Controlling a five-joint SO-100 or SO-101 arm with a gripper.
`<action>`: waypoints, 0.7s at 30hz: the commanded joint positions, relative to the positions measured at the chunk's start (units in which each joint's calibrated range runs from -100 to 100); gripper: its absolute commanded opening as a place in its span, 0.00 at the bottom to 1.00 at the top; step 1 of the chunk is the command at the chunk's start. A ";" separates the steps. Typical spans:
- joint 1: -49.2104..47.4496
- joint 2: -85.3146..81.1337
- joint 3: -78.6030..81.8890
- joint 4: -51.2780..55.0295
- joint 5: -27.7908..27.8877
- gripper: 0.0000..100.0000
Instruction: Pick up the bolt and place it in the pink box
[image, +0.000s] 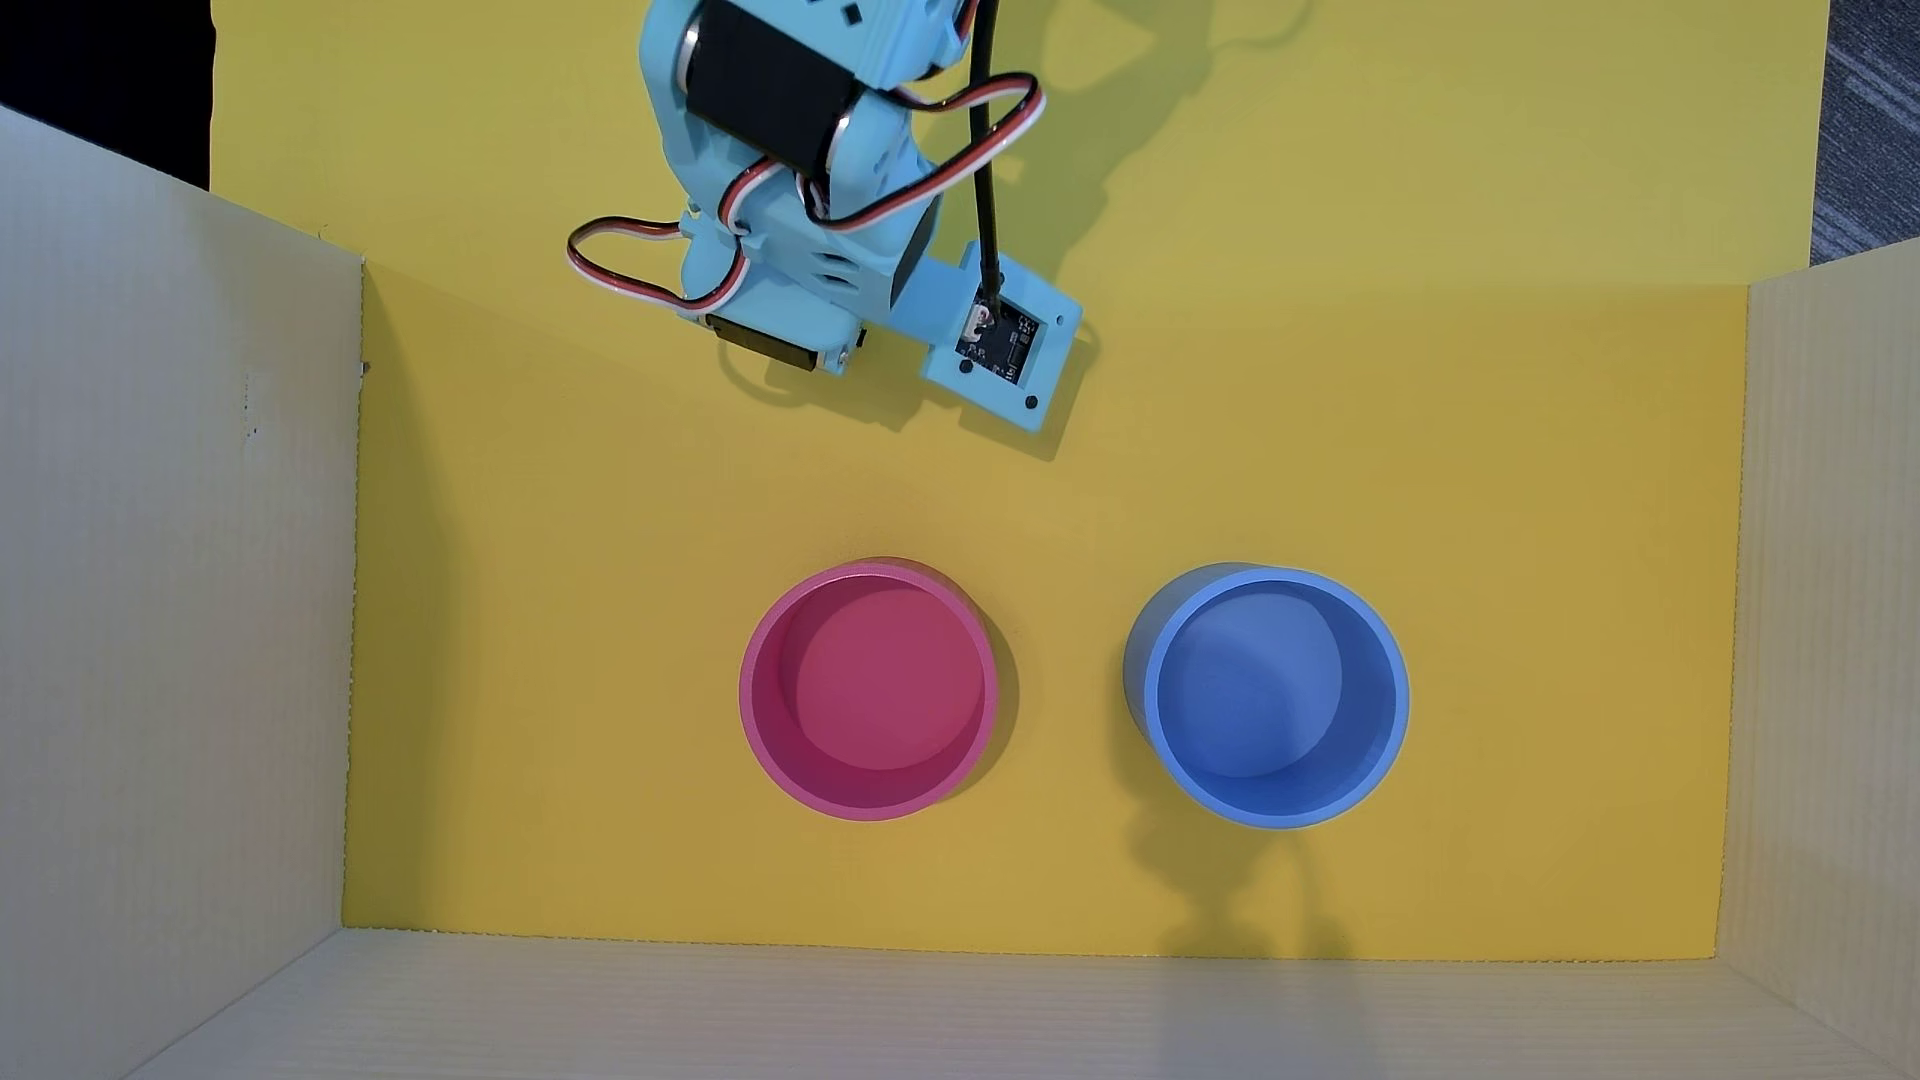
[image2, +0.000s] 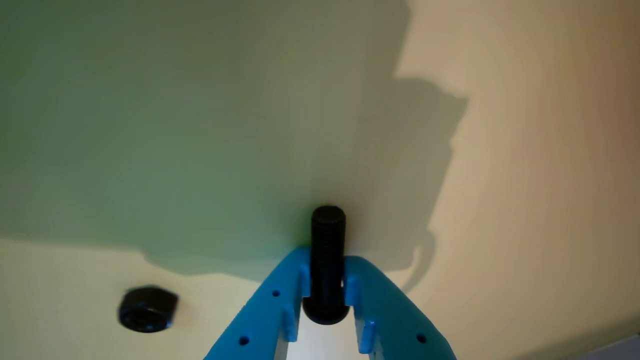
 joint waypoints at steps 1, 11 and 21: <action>0.36 -0.41 -5.67 0.07 0.13 0.01; -0.16 -0.41 -22.77 10.37 -0.29 0.01; -4.20 0.35 -34.35 12.00 -3.89 0.01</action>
